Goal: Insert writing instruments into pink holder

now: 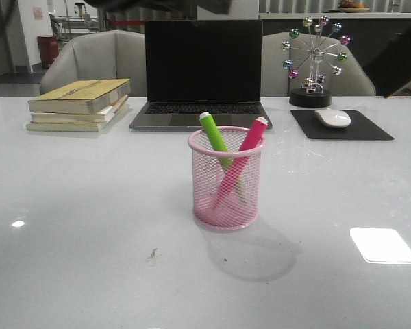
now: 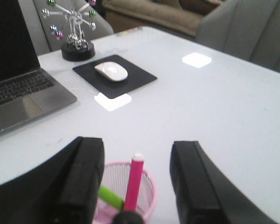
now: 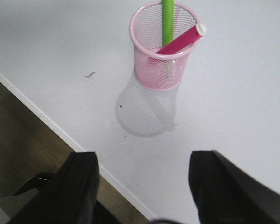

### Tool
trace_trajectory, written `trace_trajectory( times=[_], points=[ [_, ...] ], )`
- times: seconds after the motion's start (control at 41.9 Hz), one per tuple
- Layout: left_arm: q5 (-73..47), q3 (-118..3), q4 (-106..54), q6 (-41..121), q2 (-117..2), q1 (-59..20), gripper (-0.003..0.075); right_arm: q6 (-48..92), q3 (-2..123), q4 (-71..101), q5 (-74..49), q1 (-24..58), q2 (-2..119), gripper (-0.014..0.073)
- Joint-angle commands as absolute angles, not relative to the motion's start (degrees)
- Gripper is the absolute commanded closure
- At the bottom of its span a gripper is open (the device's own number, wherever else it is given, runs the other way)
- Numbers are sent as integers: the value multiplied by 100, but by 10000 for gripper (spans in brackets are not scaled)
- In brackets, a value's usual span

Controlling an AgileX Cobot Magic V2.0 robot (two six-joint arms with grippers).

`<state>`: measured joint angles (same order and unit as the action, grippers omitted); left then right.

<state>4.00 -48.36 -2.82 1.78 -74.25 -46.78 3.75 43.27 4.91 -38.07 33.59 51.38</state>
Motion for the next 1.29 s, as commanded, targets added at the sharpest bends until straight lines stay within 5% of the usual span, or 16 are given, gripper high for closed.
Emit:
trace_trajectory(
  times=[0.0,0.31,0.645,0.74,0.931,1.027,1.266],
  points=[
    [-596,-5021,-185,203,-6479,-4675,316,407,4486,452,-3465,3374,5075,76],
    [-3537,-5021,0,203,-4617,-4675,316,407,4486,452,-3477,3374,5075,76],
    [-4415,-4717,472,-809,-3915,-4675,316,412,4486,217,-3384,3374,5075,81],
    [-4587,-4717,741,-1011,-3915,-4675,332,412,4486,201,-3347,3374,5075,172],
    [-4599,-4717,732,-1011,-3915,-4675,549,408,4486,201,-3352,3374,5075,539],
    [-4599,-4717,732,-1011,-3915,-4675,630,408,4486,201,-3352,3374,5075,517],
    [-4599,-4717,732,-1011,-3915,-4675,629,408,4486,201,-3352,3374,5075,517]
  ],
)
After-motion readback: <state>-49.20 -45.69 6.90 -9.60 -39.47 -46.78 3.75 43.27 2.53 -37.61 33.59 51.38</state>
